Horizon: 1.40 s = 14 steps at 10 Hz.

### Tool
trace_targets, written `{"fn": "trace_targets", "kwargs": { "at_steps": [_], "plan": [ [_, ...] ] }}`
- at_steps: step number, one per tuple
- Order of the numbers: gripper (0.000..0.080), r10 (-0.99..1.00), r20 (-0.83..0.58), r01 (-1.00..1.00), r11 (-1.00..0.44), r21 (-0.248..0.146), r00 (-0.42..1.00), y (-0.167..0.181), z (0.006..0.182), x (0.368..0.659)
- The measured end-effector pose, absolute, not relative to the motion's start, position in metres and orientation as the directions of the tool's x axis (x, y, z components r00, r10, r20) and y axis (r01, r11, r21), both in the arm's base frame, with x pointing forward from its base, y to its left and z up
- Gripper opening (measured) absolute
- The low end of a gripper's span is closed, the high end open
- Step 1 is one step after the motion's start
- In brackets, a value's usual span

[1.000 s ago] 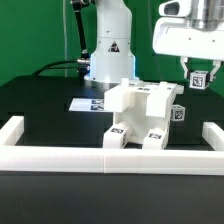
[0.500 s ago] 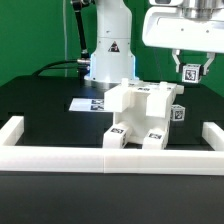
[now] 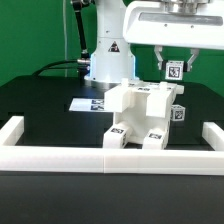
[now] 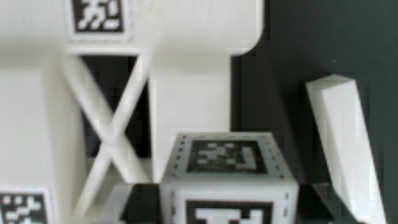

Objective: Assemble chair

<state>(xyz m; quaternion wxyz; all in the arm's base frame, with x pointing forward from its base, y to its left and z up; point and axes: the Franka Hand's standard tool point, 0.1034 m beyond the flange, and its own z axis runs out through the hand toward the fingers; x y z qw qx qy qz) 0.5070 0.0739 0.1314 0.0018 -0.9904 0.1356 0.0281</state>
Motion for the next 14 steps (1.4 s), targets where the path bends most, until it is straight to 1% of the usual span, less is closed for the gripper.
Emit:
{"fn": "trace_targets", "kwargs": {
  "at_steps": [1, 4, 5, 7, 8, 12, 14],
  "plan": [
    [0.0288, -0.266, -0.048, -0.266, -0.964, 0.000, 0.963, 0.074, 0.135, 0.513],
    [0.0288, -0.240, -0.050, -0.240, -0.971, 0.008, 0.970, 0.072, 0.132, 0.512],
    [0.0288, -0.174, -0.040, -0.173, -0.985, 0.019, 0.984, 0.066, 0.133, 0.520],
    [0.0288, -0.110, -0.014, -0.110, -0.994, 0.017, 0.994, 0.055, 0.143, 0.541],
    [0.0288, -0.100, -0.007, -0.100, -0.995, 0.017, 0.995, 0.053, 0.145, 0.546],
    [0.0288, -0.100, -0.010, -0.100, -0.995, 0.018, 0.995, 0.053, 0.143, 0.544],
    [0.0288, -0.091, -0.005, -0.091, -0.995, 0.026, 0.996, 0.051, 0.138, 0.547]
  ]
}}
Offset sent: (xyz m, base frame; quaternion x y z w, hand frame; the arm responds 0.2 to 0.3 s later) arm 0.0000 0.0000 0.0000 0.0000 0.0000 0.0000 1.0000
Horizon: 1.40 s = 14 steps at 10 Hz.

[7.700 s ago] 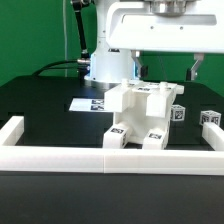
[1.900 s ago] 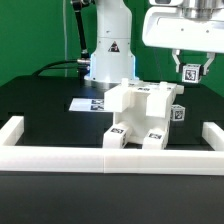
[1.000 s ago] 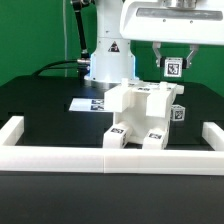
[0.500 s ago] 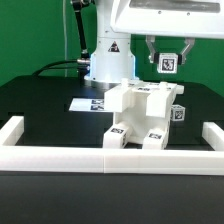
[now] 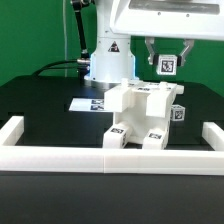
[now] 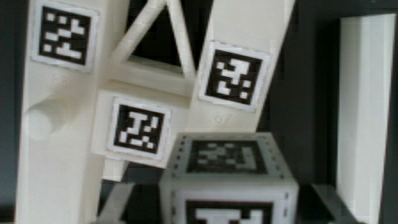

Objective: Assemble chair

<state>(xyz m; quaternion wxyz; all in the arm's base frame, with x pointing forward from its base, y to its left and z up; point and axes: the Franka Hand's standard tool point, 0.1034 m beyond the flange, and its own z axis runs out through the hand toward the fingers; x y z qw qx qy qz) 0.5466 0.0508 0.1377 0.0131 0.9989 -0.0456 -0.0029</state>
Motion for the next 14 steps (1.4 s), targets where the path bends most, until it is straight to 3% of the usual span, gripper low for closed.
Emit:
{"fn": "trace_targets", "kwargs": {
  "at_steps": [14],
  "plan": [
    [0.0288, -0.082, -0.008, -0.082, -0.995, 0.048, 0.997, 0.047, 0.120, 0.547]
  ]
}}
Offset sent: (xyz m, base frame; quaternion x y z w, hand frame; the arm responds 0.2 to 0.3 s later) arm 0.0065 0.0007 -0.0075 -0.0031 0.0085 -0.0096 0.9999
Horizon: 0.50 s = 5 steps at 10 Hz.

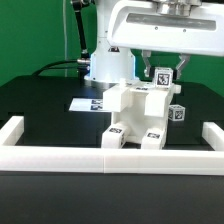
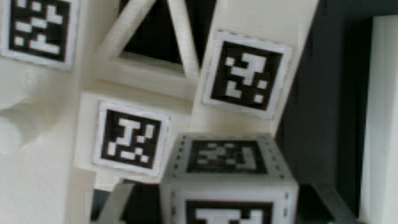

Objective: Assemble chair

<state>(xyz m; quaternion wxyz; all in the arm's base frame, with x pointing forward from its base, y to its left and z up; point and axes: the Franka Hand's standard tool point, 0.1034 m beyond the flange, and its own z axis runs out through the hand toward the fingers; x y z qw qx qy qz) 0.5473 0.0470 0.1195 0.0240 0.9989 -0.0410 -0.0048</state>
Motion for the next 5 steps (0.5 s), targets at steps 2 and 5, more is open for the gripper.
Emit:
{"fn": "trace_targets", "kwargs": {
  "at_steps": [2, 5],
  "plan": [
    [0.0288, -0.068, 0.003, -0.068, -0.996, 0.049, 0.998, 0.0455, 0.1197, 0.5501],
    [0.0288, -0.069, 0.009, -0.069, -0.996, 0.049, 0.998, 0.0450, 0.1198, 0.5510]
  ]
}}
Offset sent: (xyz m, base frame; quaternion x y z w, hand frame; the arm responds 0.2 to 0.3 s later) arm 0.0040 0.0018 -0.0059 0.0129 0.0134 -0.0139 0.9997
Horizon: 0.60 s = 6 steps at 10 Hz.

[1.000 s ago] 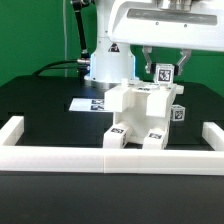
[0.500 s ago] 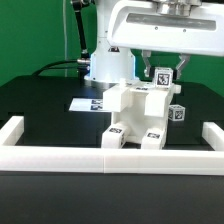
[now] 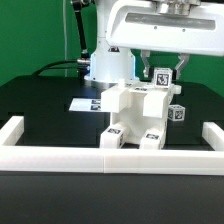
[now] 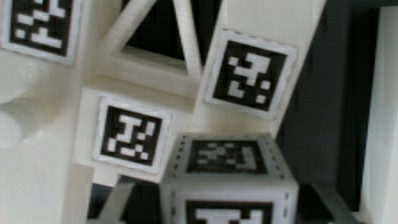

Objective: Assemble chair

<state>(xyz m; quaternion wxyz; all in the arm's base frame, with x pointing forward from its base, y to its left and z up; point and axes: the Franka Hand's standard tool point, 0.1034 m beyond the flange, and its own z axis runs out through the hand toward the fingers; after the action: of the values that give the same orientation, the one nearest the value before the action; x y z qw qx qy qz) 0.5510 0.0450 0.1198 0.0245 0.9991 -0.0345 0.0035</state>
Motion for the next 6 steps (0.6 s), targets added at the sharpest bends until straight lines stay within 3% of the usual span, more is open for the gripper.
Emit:
{"fn": "trace_targets", "kwargs": {
  "at_steps": [6],
  "plan": [
    [0.0288, -0.070, 0.009, -0.070, -0.996, 0.049, 0.998, 0.0450, 0.1198, 0.5510]
  ]
}}
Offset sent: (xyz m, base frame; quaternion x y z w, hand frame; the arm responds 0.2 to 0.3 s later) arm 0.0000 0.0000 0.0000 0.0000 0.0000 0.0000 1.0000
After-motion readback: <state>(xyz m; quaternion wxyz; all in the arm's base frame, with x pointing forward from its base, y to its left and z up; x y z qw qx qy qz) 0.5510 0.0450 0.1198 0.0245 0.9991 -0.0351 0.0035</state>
